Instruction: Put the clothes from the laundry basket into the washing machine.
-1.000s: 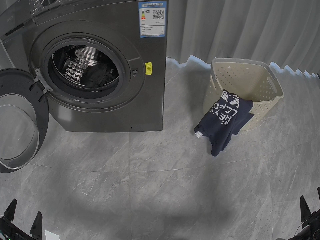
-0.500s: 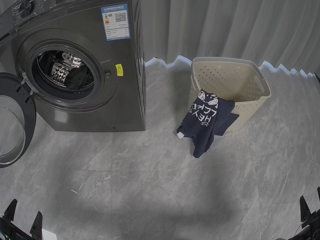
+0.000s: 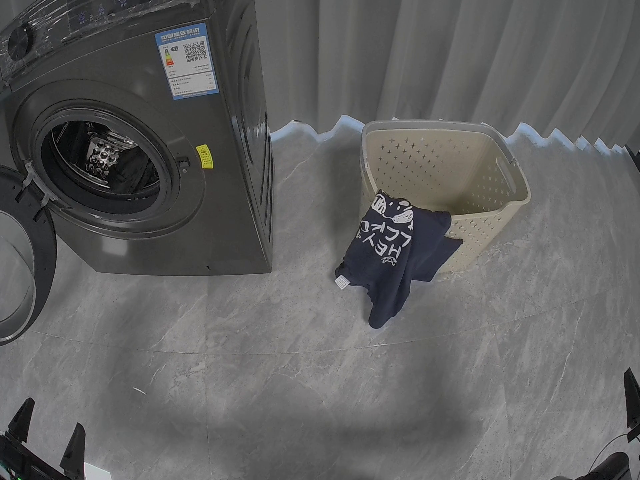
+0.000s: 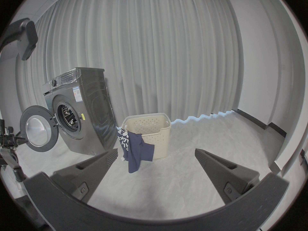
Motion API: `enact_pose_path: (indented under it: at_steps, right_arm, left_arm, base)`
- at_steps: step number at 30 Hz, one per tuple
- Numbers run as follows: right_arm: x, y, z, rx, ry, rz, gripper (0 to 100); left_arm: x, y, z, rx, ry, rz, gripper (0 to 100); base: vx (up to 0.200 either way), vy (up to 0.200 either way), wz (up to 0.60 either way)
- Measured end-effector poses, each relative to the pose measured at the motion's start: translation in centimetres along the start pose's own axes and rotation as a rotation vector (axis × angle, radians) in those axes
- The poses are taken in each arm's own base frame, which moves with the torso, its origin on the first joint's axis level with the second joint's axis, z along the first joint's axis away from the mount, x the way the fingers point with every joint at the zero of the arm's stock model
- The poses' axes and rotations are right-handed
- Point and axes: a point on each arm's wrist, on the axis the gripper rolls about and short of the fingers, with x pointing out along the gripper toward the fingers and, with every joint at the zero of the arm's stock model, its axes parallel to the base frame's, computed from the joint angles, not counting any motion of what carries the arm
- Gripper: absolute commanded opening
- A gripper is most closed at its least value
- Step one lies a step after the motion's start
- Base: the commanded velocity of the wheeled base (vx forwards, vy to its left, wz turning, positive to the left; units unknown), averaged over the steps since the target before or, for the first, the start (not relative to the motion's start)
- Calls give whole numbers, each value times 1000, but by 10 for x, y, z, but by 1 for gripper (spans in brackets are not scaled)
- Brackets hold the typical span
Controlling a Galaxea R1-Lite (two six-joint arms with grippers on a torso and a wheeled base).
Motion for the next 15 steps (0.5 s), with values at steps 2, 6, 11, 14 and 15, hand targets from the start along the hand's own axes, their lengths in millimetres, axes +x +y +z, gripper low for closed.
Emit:
enact_pose_path:
  at_steps: [2, 6, 11, 14, 15]
  right_arm:
    - [7, 1, 8, 6, 29, 22, 100]
    - [28, 2, 17, 15, 101, 57, 100]
    - [64, 7, 22, 20, 195, 95, 100]
    - [84, 10, 21, 30, 241, 114, 100]
    - [93, 12, 21, 37, 261, 124, 100]
  left_arm:
    - [0, 0, 0, -1, 0, 0, 100]
    - [0, 0, 0, 0, -1, 0, 100]
    - [0, 0, 0, 0, -1, 0, 100]
    - [0, 0, 0, 0, -1, 1, 100]
    - [0, 0, 0, 0, -1, 2, 100]
  base:
    - [200, 0, 0]
    - [100, 0, 0]
    - [0, -80, 0]
    - [0, -200, 0]
    - [0, -200, 0]
